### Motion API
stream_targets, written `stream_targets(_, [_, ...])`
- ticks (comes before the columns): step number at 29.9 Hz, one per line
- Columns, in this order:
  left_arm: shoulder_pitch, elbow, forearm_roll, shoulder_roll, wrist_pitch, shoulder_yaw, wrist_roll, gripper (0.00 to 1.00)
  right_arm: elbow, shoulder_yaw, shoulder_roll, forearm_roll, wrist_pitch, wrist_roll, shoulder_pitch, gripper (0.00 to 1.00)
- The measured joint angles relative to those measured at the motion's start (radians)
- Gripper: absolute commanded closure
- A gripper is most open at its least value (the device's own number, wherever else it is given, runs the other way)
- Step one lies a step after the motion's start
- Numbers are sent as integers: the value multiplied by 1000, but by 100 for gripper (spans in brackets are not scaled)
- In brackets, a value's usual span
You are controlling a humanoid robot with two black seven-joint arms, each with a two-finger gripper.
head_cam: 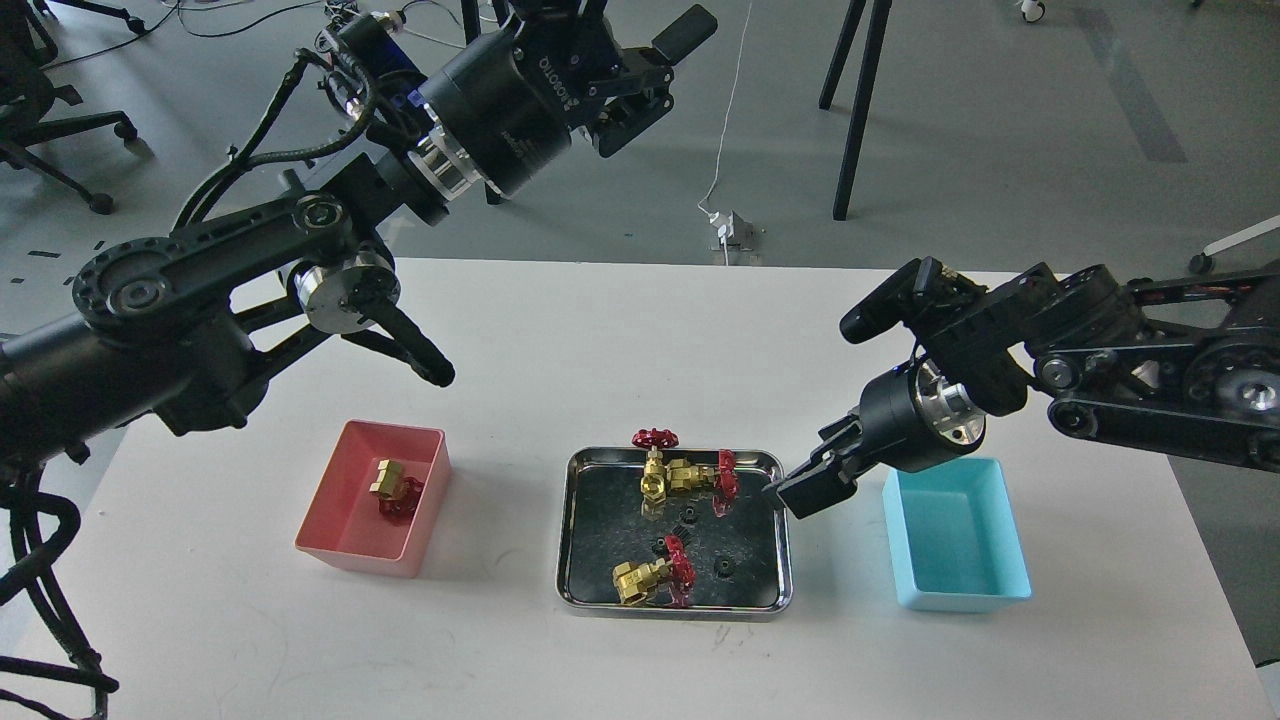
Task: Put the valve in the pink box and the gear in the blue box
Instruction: 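Reach the right gripper down to a small brass gear in the tray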
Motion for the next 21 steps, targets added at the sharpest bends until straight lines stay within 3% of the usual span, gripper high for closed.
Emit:
stream_targets(8, [75,0,7,-16,24,-62,0,8,-42,-107,176,-78,0,0,-10,42])
stream_targets(21, [133,0,19,-55,24,-99,0,8,-235,-115,352,-83,-83,-2,-89,45])
